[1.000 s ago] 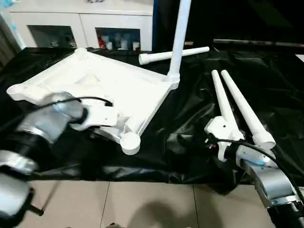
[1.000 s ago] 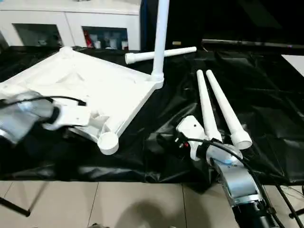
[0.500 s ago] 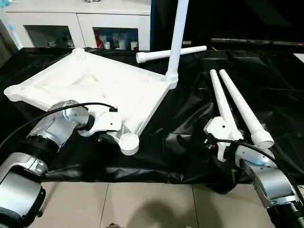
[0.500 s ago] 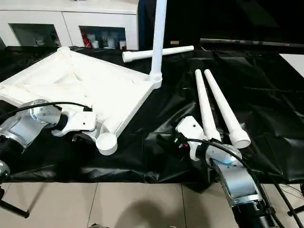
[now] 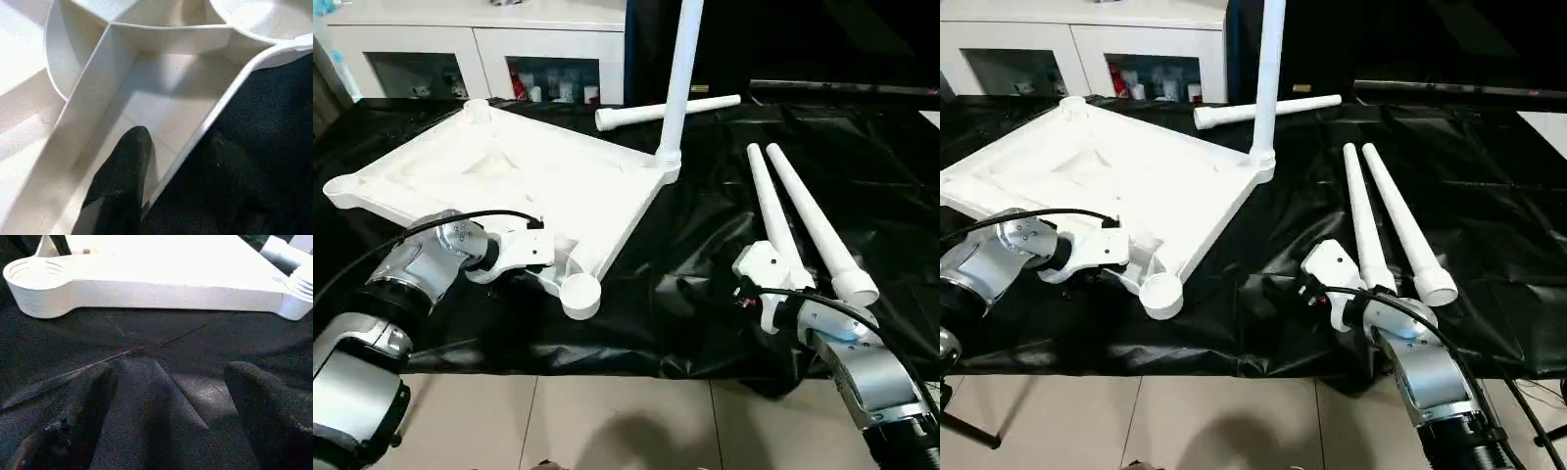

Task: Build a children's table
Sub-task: Rotate table base

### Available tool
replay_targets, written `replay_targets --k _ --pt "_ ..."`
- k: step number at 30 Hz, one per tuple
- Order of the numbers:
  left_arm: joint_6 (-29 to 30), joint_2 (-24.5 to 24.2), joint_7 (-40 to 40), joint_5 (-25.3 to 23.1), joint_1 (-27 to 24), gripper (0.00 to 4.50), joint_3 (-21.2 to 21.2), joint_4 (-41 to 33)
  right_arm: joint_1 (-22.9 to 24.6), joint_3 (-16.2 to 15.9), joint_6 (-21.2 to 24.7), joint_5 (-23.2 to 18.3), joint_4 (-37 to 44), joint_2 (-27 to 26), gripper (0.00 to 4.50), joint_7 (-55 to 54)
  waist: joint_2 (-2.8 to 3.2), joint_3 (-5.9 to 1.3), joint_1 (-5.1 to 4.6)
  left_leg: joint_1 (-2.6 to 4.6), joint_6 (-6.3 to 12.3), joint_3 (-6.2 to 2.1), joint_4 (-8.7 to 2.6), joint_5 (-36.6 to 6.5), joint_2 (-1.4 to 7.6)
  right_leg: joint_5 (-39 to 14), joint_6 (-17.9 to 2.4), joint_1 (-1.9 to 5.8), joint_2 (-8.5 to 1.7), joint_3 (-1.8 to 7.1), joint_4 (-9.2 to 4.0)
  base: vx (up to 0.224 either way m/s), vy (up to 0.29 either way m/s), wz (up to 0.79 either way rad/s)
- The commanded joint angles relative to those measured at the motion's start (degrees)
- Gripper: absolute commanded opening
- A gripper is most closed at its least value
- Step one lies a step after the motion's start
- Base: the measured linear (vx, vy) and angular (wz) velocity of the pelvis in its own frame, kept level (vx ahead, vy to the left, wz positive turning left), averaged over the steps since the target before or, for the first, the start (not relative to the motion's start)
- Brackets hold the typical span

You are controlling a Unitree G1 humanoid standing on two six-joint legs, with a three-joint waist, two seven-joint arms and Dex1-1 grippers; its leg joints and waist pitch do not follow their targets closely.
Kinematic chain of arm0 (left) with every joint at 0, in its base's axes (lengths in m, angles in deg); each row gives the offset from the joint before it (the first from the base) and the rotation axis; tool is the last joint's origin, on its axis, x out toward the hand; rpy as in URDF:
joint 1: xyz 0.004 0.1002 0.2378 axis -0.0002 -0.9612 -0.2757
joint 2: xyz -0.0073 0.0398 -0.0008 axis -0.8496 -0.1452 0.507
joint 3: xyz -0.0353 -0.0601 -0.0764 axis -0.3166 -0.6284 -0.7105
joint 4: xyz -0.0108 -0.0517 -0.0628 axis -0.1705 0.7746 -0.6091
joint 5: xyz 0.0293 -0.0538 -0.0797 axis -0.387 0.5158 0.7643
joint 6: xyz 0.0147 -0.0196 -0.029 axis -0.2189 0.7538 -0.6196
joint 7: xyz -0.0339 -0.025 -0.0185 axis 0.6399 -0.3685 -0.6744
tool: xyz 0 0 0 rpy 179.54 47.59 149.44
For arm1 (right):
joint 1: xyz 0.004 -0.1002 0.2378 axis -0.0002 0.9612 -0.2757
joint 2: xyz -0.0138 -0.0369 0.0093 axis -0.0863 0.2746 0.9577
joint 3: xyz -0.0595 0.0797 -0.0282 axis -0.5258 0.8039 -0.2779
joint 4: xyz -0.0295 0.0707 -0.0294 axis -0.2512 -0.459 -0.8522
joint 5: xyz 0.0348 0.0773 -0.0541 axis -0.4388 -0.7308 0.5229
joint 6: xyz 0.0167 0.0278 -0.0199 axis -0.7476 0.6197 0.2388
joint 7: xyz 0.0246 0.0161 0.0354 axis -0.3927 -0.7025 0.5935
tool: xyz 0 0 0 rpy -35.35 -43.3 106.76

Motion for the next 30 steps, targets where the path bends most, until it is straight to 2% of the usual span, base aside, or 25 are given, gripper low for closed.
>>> replay_targets --k 1,8,13,18,23,30 --pt "1.6 0.1 1.2 0.5 1.2 1.54 -1.5 0.3 -0.3 -0.3 -0.3 0.2 -0.4 0.2 3.95 -0.2 0.43 -3.9 0.24 0.86 0.15 -1.02 -3.66 -15.7 1.22 -11.4 -12.2 2.84 -3.53 2.65 -4.83 0.0 0.0 0.0" --pt "4.5 -0.7 1.2 -0.3 0.2 1.17 -1.7 -0.9 -0.7 -0.4 -0.9 0.6 -1.3 0.3 3.95 -0.2 0.15 -3.9 -0.31 0.66 0.58 -1.0 -3.54 -14.8 1.08 -12.0 -12.0 2.98 -3.51 2.62 -4.89 0.0 0.0 0.0" --pt "6.1 -1.3 -0.1 -0.2 -0.9 0.99 -1.6 -2.7 -0.7 -0.5 -1.1 0.7 -1.5 0.3 3.95 -0.2 0.22 -3.94 -0.66 0.72 0.87 -1.01 -3.55 -14.6 1.17 -10.2 -12.8 2.93 -3.4 2.62 -4.68 0.0 0.0 0.0" --pt "8.3 -1.5 0.4 0.0 -2.0 0.73 -2.0 -4.6 -0.6 -0.6 -1.3 0.7 -1.5 0.4 3.95 -0.2 0.22 -3.8 -0.83 0.77 0.98 -0.96 -3.58 -15.2 1.2 -11.7 -12.8 2.85 -3.46 2.64 -4.87 0.0 0.0 0.0" --pt "9.8 -1.5 3.5 -1.2 -1.8 0.59 -2.2 -4.0 -0.7 -0.8 -1.3 0.8 -1.7 0.2 3.95 -0.4 0.16 -3.76 -0.89 0.72 0.79 -1.0 -3.62 -15.7 1.12 -13.6 -11.9 2.83 -3.43 2.62 -5.04 0.0 0.0 0.0" --pt "8.9 -1.7 10.5 -4.1 -0.8 0.4 -1.9 -2.2 -1.4 -0.9 -1.2 1.4 -2.8 -0.1 3.95 -1.3 0.03 -3.91 -1.09 0.63 1.15 -0.96 -3.4 -14.4 0.96 -11.9 -12.0 2.81 -3.24 2.55 -4.89 0.0 0.0 0.0"
